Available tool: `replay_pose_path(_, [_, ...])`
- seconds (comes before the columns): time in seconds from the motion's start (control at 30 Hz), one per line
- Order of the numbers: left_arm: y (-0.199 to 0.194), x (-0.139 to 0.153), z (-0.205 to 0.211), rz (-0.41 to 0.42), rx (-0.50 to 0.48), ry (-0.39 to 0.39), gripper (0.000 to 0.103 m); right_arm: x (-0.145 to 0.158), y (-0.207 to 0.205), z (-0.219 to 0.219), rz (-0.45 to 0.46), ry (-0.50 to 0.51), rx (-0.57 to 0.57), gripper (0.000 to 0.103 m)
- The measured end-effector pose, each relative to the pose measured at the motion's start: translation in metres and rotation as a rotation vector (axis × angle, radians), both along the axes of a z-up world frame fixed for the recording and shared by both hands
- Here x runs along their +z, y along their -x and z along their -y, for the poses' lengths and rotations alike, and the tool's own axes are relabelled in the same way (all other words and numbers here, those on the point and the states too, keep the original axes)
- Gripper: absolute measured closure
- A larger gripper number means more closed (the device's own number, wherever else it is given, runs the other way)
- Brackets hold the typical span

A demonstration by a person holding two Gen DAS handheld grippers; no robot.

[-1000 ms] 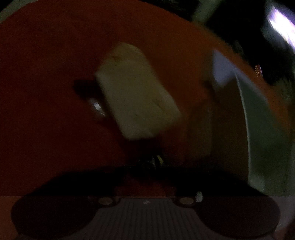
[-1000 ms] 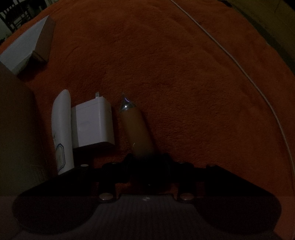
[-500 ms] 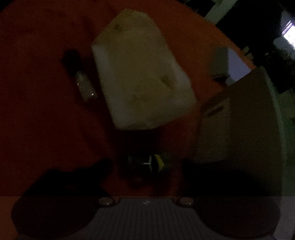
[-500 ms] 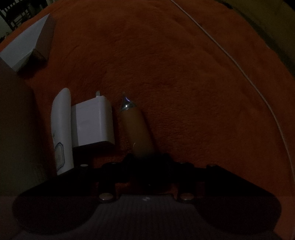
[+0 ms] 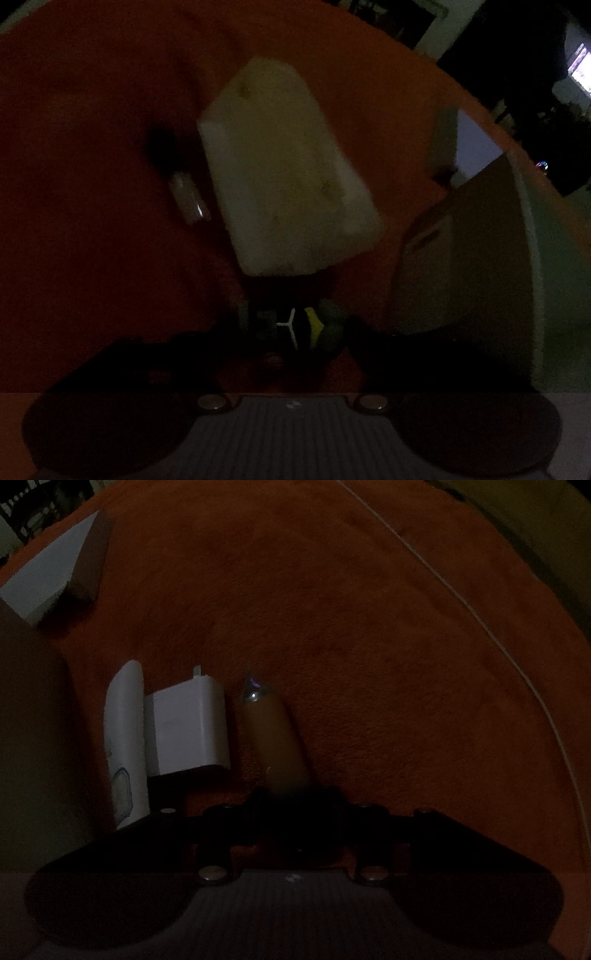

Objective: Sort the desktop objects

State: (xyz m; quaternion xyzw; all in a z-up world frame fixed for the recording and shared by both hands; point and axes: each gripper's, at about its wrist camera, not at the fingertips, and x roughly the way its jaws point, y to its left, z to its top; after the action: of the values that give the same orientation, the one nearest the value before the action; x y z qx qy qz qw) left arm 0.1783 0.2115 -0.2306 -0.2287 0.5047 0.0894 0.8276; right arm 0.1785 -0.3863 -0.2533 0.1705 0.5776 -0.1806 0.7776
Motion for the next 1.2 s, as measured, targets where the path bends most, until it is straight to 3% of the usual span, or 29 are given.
replay_pose_path(0.1, [0.004, 0.02, 0.001, 0.044, -0.024, -0.008, 0.048, 0.0, 0.001, 0.003, 0.011, -0.026, -0.01, 0.069])
replay_pose_path(0.27, [0.015, 0.065, 0.012, 0.164, -0.075, -0.114, 0.048, 0.009, 0.005, 0.006, 0.035, -0.062, -0.02, 0.074])
replay_pose_path(0.4, [0.023, 0.087, 0.013, 0.215, -0.094, -0.081, 0.048, 0.021, 0.01, 0.007, 0.071, -0.079, -0.026, 0.075])
replay_pose_path(0.73, [0.023, 0.096, 0.067, 0.285, -0.262, -0.009, 0.048, 0.067, 0.021, 0.003, 0.225, -0.118, -0.01, 0.075])
replay_pose_path(0.83, [0.019, 0.089, 0.084, 0.271, -0.303, -0.036, 0.048, 0.085, 0.025, -0.003, 0.28, -0.126, 0.007, 0.075])
replay_pose_path(0.9, [0.018, 0.084, 0.096, 0.264, -0.333, -0.111, 0.048, 0.097, 0.028, -0.008, 0.317, -0.124, 0.027, 0.075])
replay_pose_path(1.03, [0.026, 0.092, 0.097, 0.271, -0.314, -0.126, 0.048, 0.125, 0.032, -0.025, 0.389, -0.099, 0.09, 0.075])
replay_pose_path(1.2, [0.037, 0.118, 0.105, 0.349, -0.306, -0.131, 0.048, 0.154, 0.028, -0.049, 0.474, -0.089, 0.173, 0.075])
